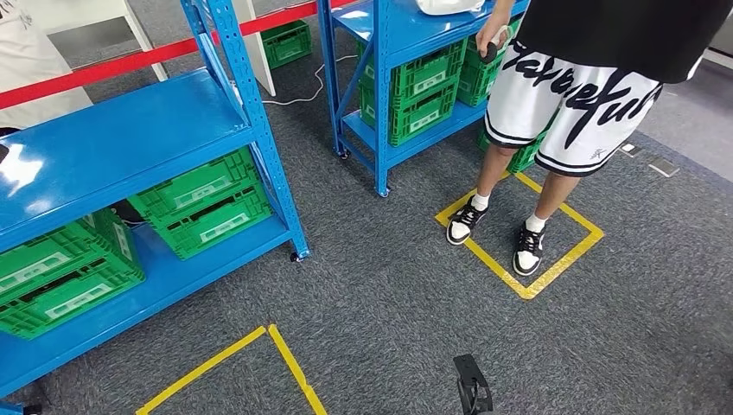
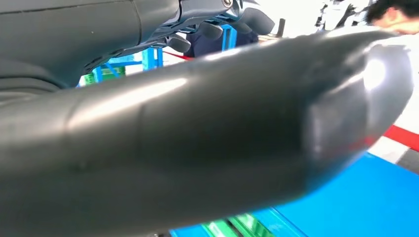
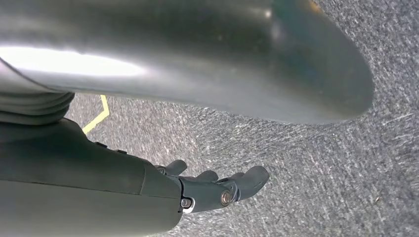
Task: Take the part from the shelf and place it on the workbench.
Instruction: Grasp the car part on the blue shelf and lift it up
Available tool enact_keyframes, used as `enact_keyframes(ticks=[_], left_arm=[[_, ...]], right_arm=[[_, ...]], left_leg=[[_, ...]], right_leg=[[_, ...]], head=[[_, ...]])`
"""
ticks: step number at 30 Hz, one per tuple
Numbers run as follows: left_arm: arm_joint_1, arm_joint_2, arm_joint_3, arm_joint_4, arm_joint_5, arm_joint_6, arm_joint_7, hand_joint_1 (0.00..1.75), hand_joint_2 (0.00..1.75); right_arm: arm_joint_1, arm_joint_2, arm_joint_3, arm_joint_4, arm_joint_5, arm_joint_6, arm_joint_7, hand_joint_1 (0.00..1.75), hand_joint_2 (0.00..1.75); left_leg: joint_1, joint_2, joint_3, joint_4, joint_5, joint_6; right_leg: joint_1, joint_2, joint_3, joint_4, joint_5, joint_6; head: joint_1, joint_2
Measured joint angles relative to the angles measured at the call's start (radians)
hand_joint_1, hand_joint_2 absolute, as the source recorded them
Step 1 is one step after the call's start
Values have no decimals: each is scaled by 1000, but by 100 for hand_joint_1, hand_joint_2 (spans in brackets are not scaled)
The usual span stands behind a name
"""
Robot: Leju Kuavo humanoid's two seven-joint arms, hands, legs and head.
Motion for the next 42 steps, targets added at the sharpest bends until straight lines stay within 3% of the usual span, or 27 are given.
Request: enact_keyframes(ticks=[1,2,3,5,6,8,10,12,15,16,17,18,19,21,23,25,26,28,30,32,33,34,35,37,38,42], left_arm=[[4,1,0,1,0,0,0,0,0],[8,1,0,2,0,0,0,0,0],[10,3,0,2,0,0,0,0,0],[9,5,0,1,0,0,-2,0,0],[7,6,0,1,0,1,-3,0,0],[5,6,0,1,0,1,-6,0,0],[6,8,0,0,0,1,-6,0,0],[5,9,0,0,0,1,-6,0,0],[7,5,0,0,0,1,-6,0,0],[10,3,0,1,0,1,-6,0,0],[13,2,0,1,0,1,-6,0,0],[15,1,0,1,0,1,-6,0,0],[15,1,0,1,0,1,-6,0,0],[14,2,0,1,0,1,-6,0,0],[13,2,0,1,0,1,-6,0,0],[13,5,0,0,0,1,-4,0,0],[13,7,0,0,-1,1,-4,0,0],[11,10,0,0,1,0,-6,0,0],[11,10,0,1,5,-5,-8,0,0],[17,10,0,4,10,-15,-12,0,0],[20,10,0,5,12,-20,-16,0,0],[21,10,0,6,13,-23,-23,0,0],[20,10,0,5,14,-25,-31,0,0],[17,10,0,4,16,-27,-42,0,0],[16,10,0,4,17,-28,-44,0,0],[15,12,0,3,17,-32,-46,0,0]], right_arm=[[0,0,0,0,1,0,0,0,0],[0,0,0,0,3,1,0,0,0],[0,0,0,0,3,2,0,0,0],[0,1,0,0,5,4,0,0,0],[0,0,0,0,5,4,0,0,0],[0,0,0,0,6,5,1,0,0],[0,0,0,0,6,6,2,0,0],[-1,0,0,0,7,7,1,0,0],[0,1,0,0,10,9,1,0,0],[1,1,0,0,10,9,2,0,0],[2,1,0,0,10,9,2,0,0],[2,1,0,0,10,9,2,0,0],[1,1,0,0,10,9,2,0,0],[0,1,0,0,10,9,2,0,0],[0,0,0,0,12,9,2,0,0],[-2,1,0,0,12,9,3,0,0],[-3,1,0,0,12,9,3,0,0],[-5,2,0,0,11,8,5,0,0],[-4,2,-3,0,6,5,12,0,0],[-3,2,-6,0,3,4,21,0,0],[-3,2,-7,0,3,4,23,0,0],[-4,2,-7,0,3,4,24,0,0],[-4,2,-7,0,4,4,24,0,0],[-6,1,-7,0,4,5,24,0,0],[-6,1,-7,0,5,5,24,0,0],[-6,2,-8,0,5,5,24,0,0]], left_leg=[[1,1,-31,44,-11,-2],[2,3,-46,57,-4,-2],[3,7,-40,26,25,-1],[1,36,11,-109,108,6],[-1,58,35,-173,132,11],[-8,84,55,-229,148,24],[-8,65,57,-232,157,37],[-2,42,61,-237,166,47],[1,7,60,-238,170,56],[0,-7,59,-237,170,57],[0,-22,58,-235,169,58],[-1,-37,58,-233,169,57],[-1,-51,59,-231,168,56],[-1,-74,57,-227,165,50],[1,-95,51,-227,166,40],[3,-112,47,-232,171,26],[2,-103,44,-229,169,20],[0,-51,18,-176,134,10],[5,-5,-43,-47,71,0],[12,4,-89,48,44,-8],[14,5,-86,41,58,-10],[16,7,-61,-8,89,-12],[17,11,-21,-83,123,-11],[12,17,43,-205,159,-4],[10,19,57,-231,161,3],[10,11,60,-236,162,31]], right_leg=[[0,-6,3,0,-4,-1],[0,-13,7,0,-8,0],[0,-20,12,1,-12,1],[1,-34,24,2,-20,5],[3,-41,28,3,-24,9],[7,-59,33,2,-31,20],[10,-78,37,1,-36,32],[7,-57,28,33,-61,43],[2,3,-58,215,-147,55],[2,9,-88,270,-162,56],[2,12,-104,291,-158,55],[3,16,-99,269,-134,52],[3,22,-76,211,-96,49],[2,61,-15,70,-36,40],[3,82,14,8,-21,32],[3,62,18,2,-18,23],[2,53,21,-3,-16,16],[-2,38,26,-13,-11,5],[-2,25,27,-14,-11,1],[-3,13,27,-14,-13,1],[-4,9,27,-13,-14,2],[-5,5,27,-11,-16,4],[-6,2,28,-9,-18,8],[-4,-2,28,-5,-23,18],[-3,-4,28,-4,-24,24],[-5,-2,19,14,-35,47]], head=[[0,0],[0,0],[0,0],[0,0],[-1,0],[-2,0],[-3,0],[-1,0],[2,0],[3,0],[3,0],[3,0],[4,0],[3,0],[3,0],[3,0],[3,0],[-2,0],[-7,0],[-7,0],[-7,0],[-7,0],[-7,0],[-7,0],[-6,0],[-5,0]])
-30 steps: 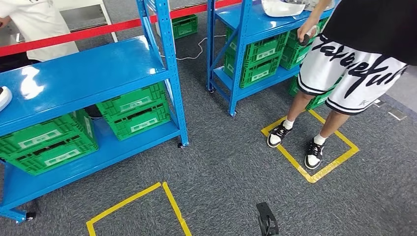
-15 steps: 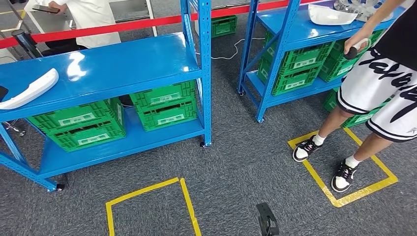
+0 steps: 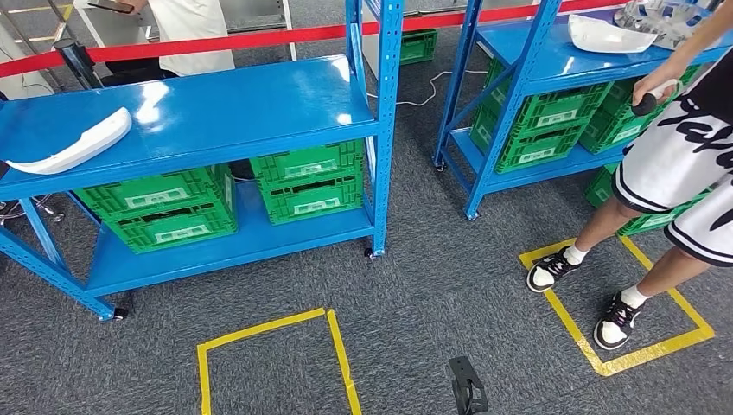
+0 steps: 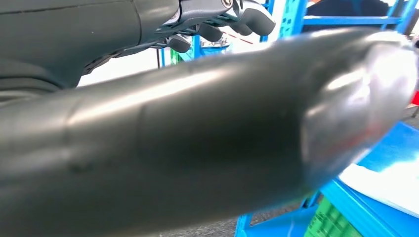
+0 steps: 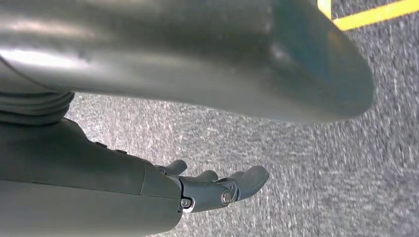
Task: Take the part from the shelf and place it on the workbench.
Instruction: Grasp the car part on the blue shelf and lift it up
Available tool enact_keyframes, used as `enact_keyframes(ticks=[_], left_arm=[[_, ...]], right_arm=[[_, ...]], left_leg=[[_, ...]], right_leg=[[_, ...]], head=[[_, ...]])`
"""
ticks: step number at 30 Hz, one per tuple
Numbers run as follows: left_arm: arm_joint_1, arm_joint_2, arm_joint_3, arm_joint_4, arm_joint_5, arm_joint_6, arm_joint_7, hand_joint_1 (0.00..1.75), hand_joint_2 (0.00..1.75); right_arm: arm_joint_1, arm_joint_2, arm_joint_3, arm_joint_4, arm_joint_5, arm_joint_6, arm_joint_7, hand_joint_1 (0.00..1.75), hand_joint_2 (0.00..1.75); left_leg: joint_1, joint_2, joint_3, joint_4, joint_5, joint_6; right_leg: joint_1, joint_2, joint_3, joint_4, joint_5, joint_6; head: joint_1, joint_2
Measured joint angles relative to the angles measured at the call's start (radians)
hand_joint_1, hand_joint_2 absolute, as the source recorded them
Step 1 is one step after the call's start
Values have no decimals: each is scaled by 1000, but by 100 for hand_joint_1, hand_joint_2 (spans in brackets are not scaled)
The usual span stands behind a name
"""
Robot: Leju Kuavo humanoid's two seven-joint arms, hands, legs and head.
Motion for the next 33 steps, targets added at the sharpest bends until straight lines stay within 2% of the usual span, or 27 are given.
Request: enact_keyframes(ticks=[1,2,4,5,6,7,8,9,10,11,14,16,17,19,20,21,22,24,25,26,27,30,31,33], left_arm=[[-1,-1,0,0,0,0,0,0,0],[-2,-2,0,-1,0,0,-1,0,0],[0,-4,0,0,0,-1,-1,0,0],[3,-5,0,0,0,-1,-1,0,0],[5,-5,0,1,0,-1,-3,0,0],[6,-6,0,1,0,-2,-6,0,0],[6,-6,0,0,0,-2,-10,0,0],[5,-7,0,0,0,-2,-14,0,0],[5,-7,0,0,0,-2,-18,0,0],[4,-7,0,0,0,-2,-22,0,0],[5,-8,0,-2,0,-2,-33,0,0],[5,-8,0,-5,0,-1,-44,0,0],[5,-8,0,-5,0,-1,-50,0,0],[9,-9,0,-4,0,0,-61,0,0],[14,-10,0,-3,0,0,-66,0,0],[18,-11,0,-3,0,0,-70,0,0],[20,-12,0,-3,0,0,-74,0,0],[21,-14,0,-5,0,1,-79,0,0],[19,-15,-1,-5,-1,1,-80,0,0],[17,-17,-1,-6,-1,1,-82,0,0],[16,-18,-2,-7,-1,1,-83,0,0],[14,-23,-4,-10,-1,2,-85,0,0],[13,-24,-5,-12,-2,2,-85,0,0],[10,-29,-7,-13,-2,3,-86,0,0]], right_arm=[[0,0,0,0,0,0,0,0,0],[0,0,0,0,0,0,0,0,0],[1,0,0,0,1,0,0,0,0],[2,0,0,0,1,0,0,0,0],[2,0,0,0,1,0,1,0,0],[2,0,0,0,1,0,2,0,0],[2,0,0,0,1,0,3,0,0],[1,-1,0,0,1,0,5,0,0],[1,-1,0,0,2,0,7,0,0],[1,-1,0,0,3,0,10,0,0],[1,-1,0,0,5,0,11,0,0],[0,-1,0,0,7,0,9,0,0],[0,0,-1,0,7,0,9,0,0],[1,0,-3,0,7,0,9,0,0],[1,0,-4,0,7,0,10,0,0],[2,0,-5,0,7,0,11,0,0],[2,0,-6,0,8,0,12,0,0],[2,1,-6,0,8,0,13,0,0],[1,1,-6,0,8,0,13,0,0],[0,2,-7,0,8,-1,13,0,0],[0,2,-7,0,8,-1,13,0,0],[0,3,-7,0,8,-2,13,0,0],[0,3,-8,0,8,-2,13,0,0],[-1,4,-8,0,8,-2,12,0,0]], left_leg=[[2,-1,2,-2,1,6],[2,-1,3,-2,0,11],[1,-4,3,-1,-3,17],[0,-6,4,0,-5,18],[0,-8,5,1,-8,18],[0,-10,7,3,-12,17],[0,-12,10,6,-16,15],[-1,-14,12,9,-21,10],[-3,-16,13,12,-25,5],[-4,-17,13,13,-29,0],[-3,-19,16,9,-33,-19],[-1,-15,2,44,-52,-30],[0,-13,-20,89,-71,-35],[0,-11,-95,221,-117,-40],[1,-10,-129,271,-126,-41],[1,-10,-148,289,-116,-41],[1,-10,-146,266,-86,-39],[-2,-6,-93,136,-4,-29],[-5,-4,-62,71,20,-22],[-8,-2,-40,28,30,-16],[-11,-2,-30,9,25,-10],[-8,-6,-15,-4,15,8],[-6,-6,-7,-6,12,14],[-4,-7,4,-8,5,24]], right_leg=[[-1,3,-16,34,-19,4],[-2,7,-44,89,-45,8],[-1,12,-117,226,-97,11],[-1,12,-145,269,-103,12],[-1,13,-153,273,-89,11],[-1,13,-141,235,-57,9],[-2,13,-112,166,-17,7],[-1,15,-79,95,12,3],[0,16,-52,41,28,-1],[1,17,-36,10,32,-5],[4,17,-27,-3,26,-22],[0,16,-15,-10,24,-35],[-2,16,-9,-12,21,-41],[-2,17,1,-12,12,-47],[-2,17,6,-11,7,-47],[-1,17,12,-11,1,-46],[-1,17,19,-10,-5,-45],[-1,17,38,-9,-19,-40],[0,17,44,-9,-26,-36],[1,17,49,-10,-31,-31],[1,16,52,-11,-32,-25],[3,15,52,1,-34,-9],[3,16,39,27,-44,-5],[0,17,-20,134,-86,2]], head=[[1,0],[2,0],[5,0],[5,0],[5,0],[5,0],[6,0],[6,0],[6,0],[5,0],[6,0],[3,0],[1,0],[0,0],[0,0],[0,0],[0,0],[0,0],[-1,0],[-1,0],[-1,0],[2,0],[4,0],[6,0]])
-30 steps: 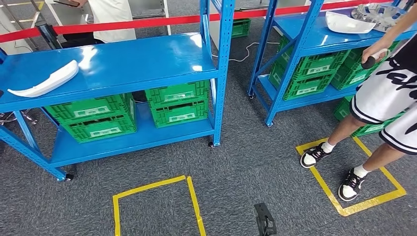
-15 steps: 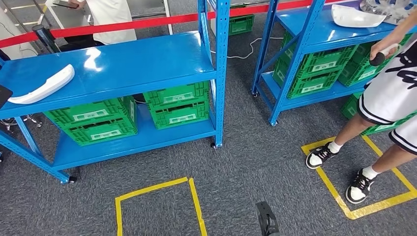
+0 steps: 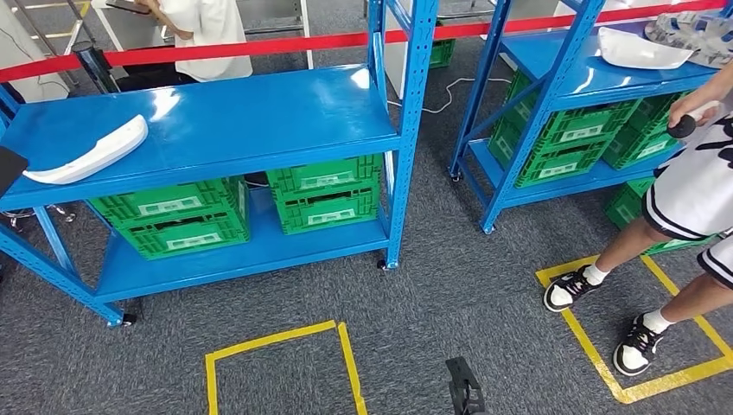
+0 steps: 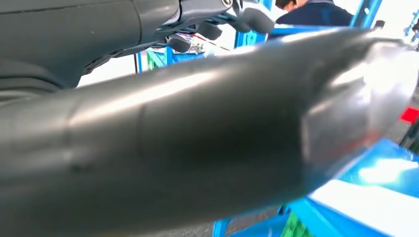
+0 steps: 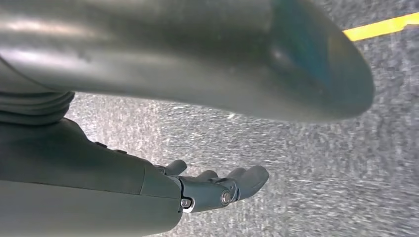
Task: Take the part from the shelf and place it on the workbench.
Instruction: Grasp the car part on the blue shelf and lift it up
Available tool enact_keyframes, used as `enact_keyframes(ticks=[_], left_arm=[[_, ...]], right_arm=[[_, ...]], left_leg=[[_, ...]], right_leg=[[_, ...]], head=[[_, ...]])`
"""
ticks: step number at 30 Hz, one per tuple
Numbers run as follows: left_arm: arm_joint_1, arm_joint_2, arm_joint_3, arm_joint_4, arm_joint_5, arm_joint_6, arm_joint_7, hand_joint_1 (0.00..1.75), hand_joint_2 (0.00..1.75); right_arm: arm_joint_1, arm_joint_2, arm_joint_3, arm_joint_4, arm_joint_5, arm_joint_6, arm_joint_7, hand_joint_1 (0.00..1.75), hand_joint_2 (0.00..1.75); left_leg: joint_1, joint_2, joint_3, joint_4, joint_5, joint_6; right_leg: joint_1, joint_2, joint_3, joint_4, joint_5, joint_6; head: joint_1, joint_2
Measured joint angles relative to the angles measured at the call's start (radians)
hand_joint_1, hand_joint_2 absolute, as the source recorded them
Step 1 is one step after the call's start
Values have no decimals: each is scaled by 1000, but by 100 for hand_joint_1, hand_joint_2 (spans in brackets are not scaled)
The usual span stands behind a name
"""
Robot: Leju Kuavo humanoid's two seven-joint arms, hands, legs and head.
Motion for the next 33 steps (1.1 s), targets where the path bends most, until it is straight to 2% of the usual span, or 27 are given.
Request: enact_keyframes(ticks=[2,3,4,6,7,8,9,10,12,14,17,18,19,20,22,23,24,27,29,30,32,33], left_arm=[[3,-4,0,0,0,0,0,0,0],[6,-6,0,0,0,0,0,0,0],[8,-7,0,0,0,0,0,0,0],[9,-9,0,0,0,1,0,0,0],[8,-10,0,1,0,1,0,0,0],[7,-10,-1,1,0,1,0,0,0],[7,-10,-1,1,0,1,-1,0,0],[7,-10,-1,1,0,2,-1,0,0],[8,-11,-1,-1,0,3,-1,0,0],[6,-11,-1,-2,0,4,-2,0,0],[8,-11,-1,0,0,4,-2,0,0],[11,-11,-1,1,1,4,-2,0,0],[14,-11,-1,1,1,4,-2,0,0],[15,-11,-1,2,1,4,-2,0,0],[15,-10,-1,2,1,4,-2,0,0],[14,-9,-1,2,1,4,-2,0,0],[14,-9,-1,2,1,4,-2,0,0],[13,-9,-1,0,2,4,-3,0,0],[10,-9,-1,-2,2,5,-6,0,0],[8,-10,-1,-2,2,5,-8,0,0],[9,-11,-2,-2,3,5,-11,0,0],[12,-11,-2,-1,4,5,-13,0,0]], right_arm=[[2,0,0,0,0,0,0,0,0],[3,0,0,0,0,0,0,0,0],[3,0,0,0,0,0,0,0,0],[3,0,0,0,0,0,0,0,0],[3,0,0,0,0,0,0,0,0],[3,0,0,0,1,0,0,0,0],[2,0,0,0,1,0,0,0,0],[3,0,0,0,1,0,0,0,0],[3,0,0,0,1,0,0,0,0],[2,0,-1,0,1,0,0,0,0],[2,0,-3,0,1,0,0,0,0],[3,0,-4,0,1,0,0,0,0],[4,0,-4,0,1,0,0,0,0],[4,0,-5,0,1,0,0,0,0],[4,1,-5,0,1,0,0,0,0],[3,2,-6,0,1,0,0,0,0],[2,2,-6,0,1,0,0,0,0],[2,3,-7,0,1,1,1,0,0],[0,3,-7,0,2,1,1,0,0],[-1,3,-7,0,2,1,1,0,0],[-1,3,-7,0,4,1,3,0,0],[0,3,-7,0,5,1,3,0,0]], left_leg=[[0,-2,7,1,-10,3],[0,-4,13,3,-16,2],[0,-6,19,4,-23,0],[1,-7,37,8,-41,-8],[1,-8,44,10,-48,-12],[0,-8,47,11,-55,-18],[-1,-9,48,12,-59,-25],[-2,-10,50,14,-60,-31],[-2,-9,53,24,-64,-43],[0,-5,23,86,-80,-52],[2,-1,-94,266,-145,-60],[2,-1,-124,296,-153,-61],[1,-1,-136,291,-140,-59],[1,-1,-130,249,-105,-55],[-3,2,-89,110,-7,-41],[-7,4,-71,55,22,-36],[-10,6,-60,21,37,-30],[-10,4,-39,1,33,-15],[-4,3,-18,-5,27,-4],[-3,3,-10,-7,22,0],[-2,1,-1,-6,9,4],[-3,-1,5,-5,2,4]], right_leg=[[-1,1,-82,119,-38,6],[-1,1,-108,140,-33,8],[-1,2,-116,123,-6,9],[-3,1,-81,-4,89,7],[-1,1,-59,-69,117,4],[1,1,-42,-114,132,-2],[2,2,-34,-134,132,-9],[4,2,-31,-137,123,-16],[3,2,-17,-140,124,-32],[1,3,1,-143,116,-46],[1,4,23,-144,96,-53],[1,5,32,-144,88,-53],[1,5,42,-143,80,-53],[2,5,55,-143,71,-52],[3,5,80,-143,52,-48],[3,6,87,-144,44,-44],[3,5,91,-146,39,-39],[5,4,100,-142,35,-23],[6,4,77,-87,23,-16],[5,5,44,-33,7,-13],[4,5,-43,90,-38,-4],[3,5,-78,126,-49,-1]], head=[[2,0],[3,0],[4,0],[5,0],[4,0],[3,0],[2,0],[1,0],[1,0],[-3,0],[-5,0],[-5,0],[-5,0],[-5,0],[-6,0],[-7,0],[-9,0],[-9,0],[-7,0],[-6,0],[-4,0],[-3,0]])
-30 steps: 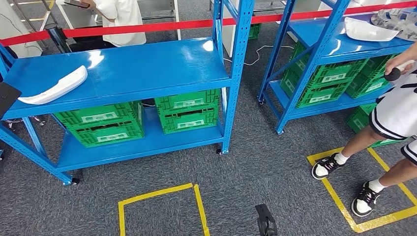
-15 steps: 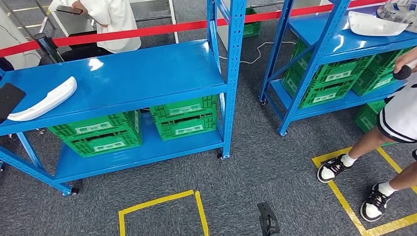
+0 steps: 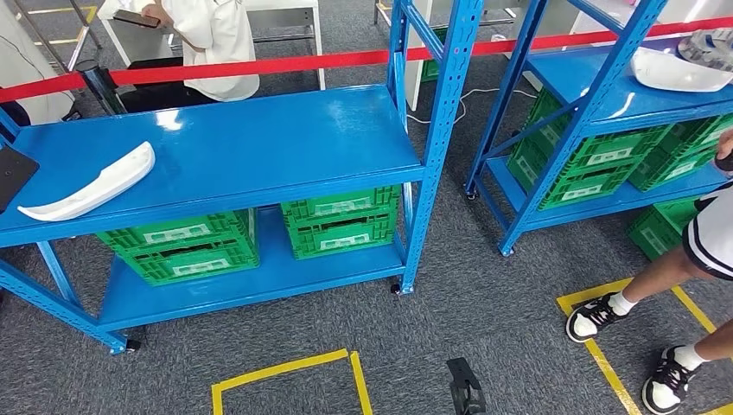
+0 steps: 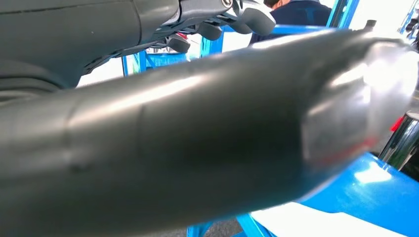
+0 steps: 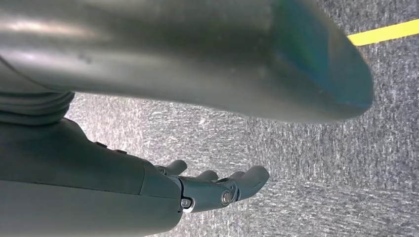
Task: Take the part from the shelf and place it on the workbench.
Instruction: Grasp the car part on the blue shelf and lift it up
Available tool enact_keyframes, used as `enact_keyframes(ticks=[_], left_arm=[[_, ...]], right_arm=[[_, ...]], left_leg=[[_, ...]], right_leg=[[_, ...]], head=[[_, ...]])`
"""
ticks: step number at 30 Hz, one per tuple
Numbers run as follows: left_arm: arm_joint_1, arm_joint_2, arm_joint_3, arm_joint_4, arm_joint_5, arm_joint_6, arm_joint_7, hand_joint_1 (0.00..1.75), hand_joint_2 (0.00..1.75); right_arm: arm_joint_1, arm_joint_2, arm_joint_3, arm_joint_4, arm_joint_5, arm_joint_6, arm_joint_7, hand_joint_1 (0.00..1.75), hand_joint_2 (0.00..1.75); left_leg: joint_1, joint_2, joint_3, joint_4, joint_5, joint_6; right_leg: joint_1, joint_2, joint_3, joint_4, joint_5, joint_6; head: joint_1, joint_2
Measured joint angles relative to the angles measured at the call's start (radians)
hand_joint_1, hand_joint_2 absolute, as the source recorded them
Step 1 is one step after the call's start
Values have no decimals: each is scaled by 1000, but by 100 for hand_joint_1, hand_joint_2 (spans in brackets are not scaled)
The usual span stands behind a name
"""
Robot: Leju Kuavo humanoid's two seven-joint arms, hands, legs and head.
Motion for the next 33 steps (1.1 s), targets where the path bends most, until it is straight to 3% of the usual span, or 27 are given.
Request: enact_keyframes(ticks=[1,2,4,6,9,11,14,16,17,19,21,24,26,28,30,31,32,33], left_arm=[[3,0,0,1,0,-1,-2,0,0],[5,0,0,1,0,-4,-4,0,0],[6,1,-1,2,0,-10,-15,0,0],[5,0,-5,3,0,-16,-26,0,0],[6,-3,-12,2,-2,-19,-33,0,0],[4,-6,-16,0,-3,-19,-37,0,0],[2,-8,-21,1,-4,-21,-41,0,0],[7,-9,-24,3,-4,-25,-43,0,0],[9,-9,-25,4,-4,-26,-43,0,0],[8,-10,-26,4,-3,-28,-42,0,0],[5,-10,-26,4,-2,-28,-41,0,0],[4,-11,-29,3,-2,-27,-40,0,0],[3,-11,-32,0,-1,-26,-42,0,0],[2,-13,-34,-1,1,-23,-45,0,0],[7,-16,-37,-1,1,-21,-47,0,0],[11,-17,-39,-1,1,-21,-48,0,0],[14,-18,-39,-1,1,-21,-48,0,0],[15,-18,-40,-1,1,-21,-48,0,0]], right_arm=[[1,0,0,0,2,0,1,0,0],[1,0,0,0,4,0,1,0,0],[2,0,0,0,5,-1,1,0,0],[1,0,0,0,4,-1,1,0,0],[2,0,0,0,3,0,1,0,0],[1,0,0,0,3,1,1,0,0],[0,0,-1,0,3,3,1,0,0],[2,0,-1,0,3,4,1,0,0],[3,0,-2,0,4,5,2,0,0],[4,0,-2,0,6,6,2,0,0],[2,0,-2,0,10,8,3,0,0],[1,0,-2,0,16,8,3,0,0],[1,-1,-2,0,20,9,1,0,0],[0,-1,-2,0,23,10,1,0,0],[0,-1,-2,0,24,11,1,0,0],[1,-1,-2,0,24,11,1,0,0],[1,-1,-2,0,24,11,1,0,0],[2,-1,-2,0,24,11,1,0,0]], left_leg=[[0,-2,7,2,-8,-1],[1,-3,15,4,-16,-4],[1,-4,32,9,-35,-11],[-1,-5,41,11,-49,-22],[-2,-8,46,17,-55,-43],[-1,-5,32,61,-69,-52],[3,-1,-71,233,-130,-61],[3,0,-128,294,-139,-63],[3,0,-131,273,-113,-61],[2,2,-93,144,-18,-54],[-4,4,-52,36,21,-45],[-6,4,-33,7,18,-27],[-1,3,-18,1,20,-14],[0,3,-6,-1,12,-4],[-1,1,0,0,1,0],[-1,0,5,2,-5,0],[-1,-1,11,4,-12,-2],[-1,-1,18,6,-19,-4]], right_leg=[[0,0,-19,2,8,1],[-1,0,-20,-32,40,2],[-2,-1,15,-164,137,-3],[2,-1,43,-255,181,-13],[3,0,60,-271,179,-34],[0,0,79,-275,174,-49],[-1,3,100,-277,158,-58],[-1,4,113,-276,144,-57],[0,5,122,-275,137,-56],[0,5,143,-275,121,-51],[0,5,154,-276,109,-42],[3,3,158,-272,106,-24],[4,2,143,-233,101,-15],[2,2,82,-127,71,-7],[1,1,-1,-10,27,0],[1,1,-28,12,23,0],[2,1,-36,-2,41,-2],[2,1,-25,-53,80,-5]], head=[[1,0],[2,0],[2,0],[1,0],[1,0],[-2,0],[-5,0],[-5,0],[-5,0],[-6,0],[-8,0],[-9,0],[-8,0],[-5,0],[-1,0],[-1,0],[0,0],[1,0]])
